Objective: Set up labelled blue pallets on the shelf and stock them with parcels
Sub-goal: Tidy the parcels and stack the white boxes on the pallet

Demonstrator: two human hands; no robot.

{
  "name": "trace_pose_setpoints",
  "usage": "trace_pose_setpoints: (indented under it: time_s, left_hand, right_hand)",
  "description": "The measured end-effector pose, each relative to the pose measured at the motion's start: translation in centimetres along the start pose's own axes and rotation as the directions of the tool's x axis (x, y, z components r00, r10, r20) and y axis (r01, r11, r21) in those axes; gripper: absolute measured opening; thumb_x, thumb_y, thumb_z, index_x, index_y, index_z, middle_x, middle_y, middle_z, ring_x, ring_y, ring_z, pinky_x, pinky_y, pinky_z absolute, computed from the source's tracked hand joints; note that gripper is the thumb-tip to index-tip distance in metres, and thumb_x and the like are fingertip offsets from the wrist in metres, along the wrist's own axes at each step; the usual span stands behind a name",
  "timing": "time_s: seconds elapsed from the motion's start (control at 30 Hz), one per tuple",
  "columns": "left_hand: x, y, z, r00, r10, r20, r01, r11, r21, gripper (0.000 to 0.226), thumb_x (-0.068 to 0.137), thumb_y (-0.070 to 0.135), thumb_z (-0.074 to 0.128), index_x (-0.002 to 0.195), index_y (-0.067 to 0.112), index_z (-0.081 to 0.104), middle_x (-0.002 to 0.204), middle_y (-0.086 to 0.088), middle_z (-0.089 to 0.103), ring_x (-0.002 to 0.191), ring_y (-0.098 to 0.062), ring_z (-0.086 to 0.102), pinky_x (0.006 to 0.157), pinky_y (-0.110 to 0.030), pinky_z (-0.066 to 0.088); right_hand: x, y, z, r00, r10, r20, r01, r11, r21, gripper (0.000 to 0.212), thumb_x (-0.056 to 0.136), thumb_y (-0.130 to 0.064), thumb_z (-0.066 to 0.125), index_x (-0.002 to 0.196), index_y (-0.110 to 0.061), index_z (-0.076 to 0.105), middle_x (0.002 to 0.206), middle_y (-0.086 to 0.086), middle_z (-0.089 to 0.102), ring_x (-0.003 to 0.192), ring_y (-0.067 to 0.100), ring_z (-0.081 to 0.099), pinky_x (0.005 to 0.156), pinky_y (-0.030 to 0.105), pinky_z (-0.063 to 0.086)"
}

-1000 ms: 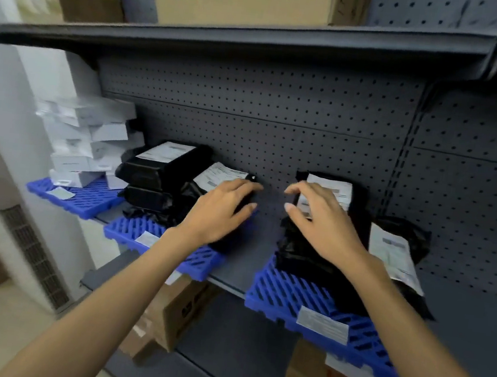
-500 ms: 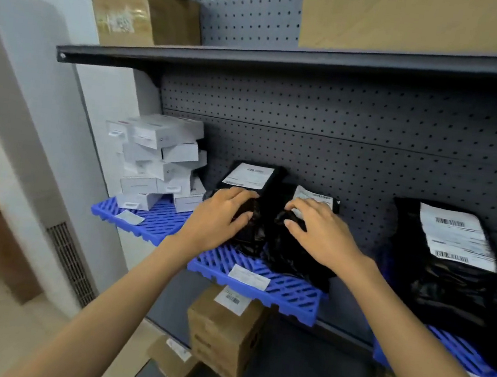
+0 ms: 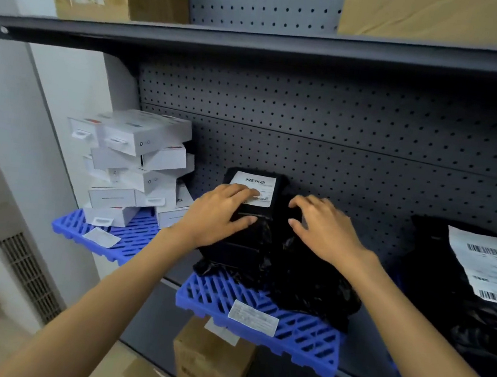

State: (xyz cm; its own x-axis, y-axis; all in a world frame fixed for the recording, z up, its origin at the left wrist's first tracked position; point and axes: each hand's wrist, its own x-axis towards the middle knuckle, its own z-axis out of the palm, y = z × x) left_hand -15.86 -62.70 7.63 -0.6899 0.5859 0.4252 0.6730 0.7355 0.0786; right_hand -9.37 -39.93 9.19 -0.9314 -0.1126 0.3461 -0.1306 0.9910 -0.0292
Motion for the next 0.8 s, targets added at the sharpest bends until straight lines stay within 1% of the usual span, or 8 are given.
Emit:
trace_pose_setpoints:
  time_s: [0.13, 0.3, 0.37, 0.47, 0.53, 0.63, 0.73, 0.8]
  left_hand:
    - [0.3, -1.0, -0.3, 0.999, 0.041, 0.009, -0.041, 0.999, -0.007, 0.055, 0.095, 0.055, 0.046, 0.143, 0.029, 0.041, 0.143, 0.007, 0.046, 0.131, -0.018, 0.042, 0.101, -0.041, 0.045]
    - [0.0, -2.6, -0.6, 0.994, 0.103, 0.027, -0.103, 0.995, -0.016, 0.053, 0.095, 0.052, 0.047, 0.143, 0.03, 0.041, 0.143, 0.008, 0.044, 0.131, -0.017, 0.041, 0.102, -0.04, 0.044]
    - [-0.3, -3.3, -0.6, 0.99, 0.133, 0.046, -0.132, 0.991, -0.015, 0.053, 0.096, 0.05, 0.048, 0.144, 0.029, 0.04, 0.144, 0.007, 0.044, 0.132, -0.018, 0.04, 0.103, -0.039, 0.043]
    - [-0.5, -4.4, -0.6, 0.981, 0.185, 0.055, -0.184, 0.983, -0.022, 0.054, 0.095, 0.048, 0.05, 0.144, 0.028, 0.039, 0.145, 0.006, 0.043, 0.132, -0.02, 0.04, 0.103, -0.042, 0.044]
    - [-0.6, -5.0, -0.5, 0.979, 0.197, 0.058, -0.195, 0.98, -0.035, 0.055, 0.094, 0.047, 0.051, 0.145, 0.028, 0.038, 0.145, 0.005, 0.042, 0.132, -0.021, 0.04, 0.102, -0.045, 0.045]
    - [-1.5, -5.4, 0.3, 0.976, 0.197, 0.096, -0.191, 0.979, -0.072, 0.062, 0.092, 0.041, 0.058, 0.148, 0.029, 0.032, 0.148, 0.005, 0.037, 0.134, -0.025, 0.035, 0.104, -0.047, 0.043]
    - [-2.4, -5.8, 1.1, 0.972, 0.227, 0.063, -0.216, 0.965, -0.149, 0.066, 0.091, 0.026, 0.063, 0.149, 0.025, 0.032, 0.149, 0.001, 0.036, 0.133, -0.029, 0.039, 0.111, -0.042, 0.036]
    - [-2.5, -5.9, 0.9, 0.971, 0.231, 0.052, -0.217, 0.956, -0.196, 0.066, 0.091, 0.021, 0.063, 0.149, 0.024, 0.032, 0.151, 0.0, 0.034, 0.131, -0.028, 0.044, 0.107, -0.041, 0.04]
  right_hand:
    - [1.2, -0.9, 0.2, 1.0, 0.018, 0.002, -0.018, 1.0, -0.014, 0.034, 0.098, -0.039, 0.049, 0.13, -0.027, 0.047, 0.129, -0.004, 0.054, 0.12, 0.023, 0.049, 0.089, 0.04, 0.047]
    - [1.3, -2.4, 0.4, 0.997, 0.077, -0.01, -0.078, 0.997, -0.025, 0.034, 0.097, -0.039, 0.05, 0.128, -0.027, 0.048, 0.128, -0.004, 0.055, 0.118, 0.024, 0.051, 0.087, 0.04, 0.048]
    - [0.9, -3.3, 0.4, 0.995, 0.104, -0.011, -0.104, 0.994, -0.04, 0.034, 0.097, -0.038, 0.05, 0.128, -0.027, 0.048, 0.127, -0.004, 0.056, 0.117, 0.024, 0.051, 0.089, 0.04, 0.046]
    - [0.1, -4.5, 0.4, 0.989, 0.147, -0.029, -0.148, 0.987, -0.061, 0.034, 0.096, -0.036, 0.051, 0.128, -0.026, 0.048, 0.128, -0.003, 0.056, 0.117, 0.024, 0.051, 0.093, 0.041, 0.045]
    - [-0.6, -5.3, 0.4, 0.986, 0.165, -0.034, -0.167, 0.983, -0.071, 0.036, 0.095, -0.033, 0.052, 0.13, -0.025, 0.047, 0.128, -0.001, 0.056, 0.118, 0.025, 0.051, 0.092, 0.042, 0.047]
    - [-1.8, -6.7, 0.9, 0.983, 0.184, 0.007, -0.183, 0.979, -0.095, 0.047, 0.094, -0.028, 0.056, 0.137, -0.02, 0.039, 0.129, 0.003, 0.055, 0.12, 0.027, 0.049, 0.093, 0.042, 0.047]
    - [-2.9, -8.2, 1.6, 0.979, 0.203, 0.031, -0.199, 0.974, -0.108, 0.067, 0.092, -0.032, 0.06, 0.147, -0.015, 0.026, 0.131, 0.007, 0.055, 0.123, 0.028, 0.047, 0.098, 0.042, 0.042]
    - [-3.5, -9.0, 1.9, 0.982, 0.189, 0.025, -0.186, 0.978, -0.091, 0.084, 0.091, -0.035, 0.063, 0.154, -0.016, 0.011, 0.131, 0.007, 0.054, 0.125, 0.028, 0.046, 0.102, 0.041, 0.04]
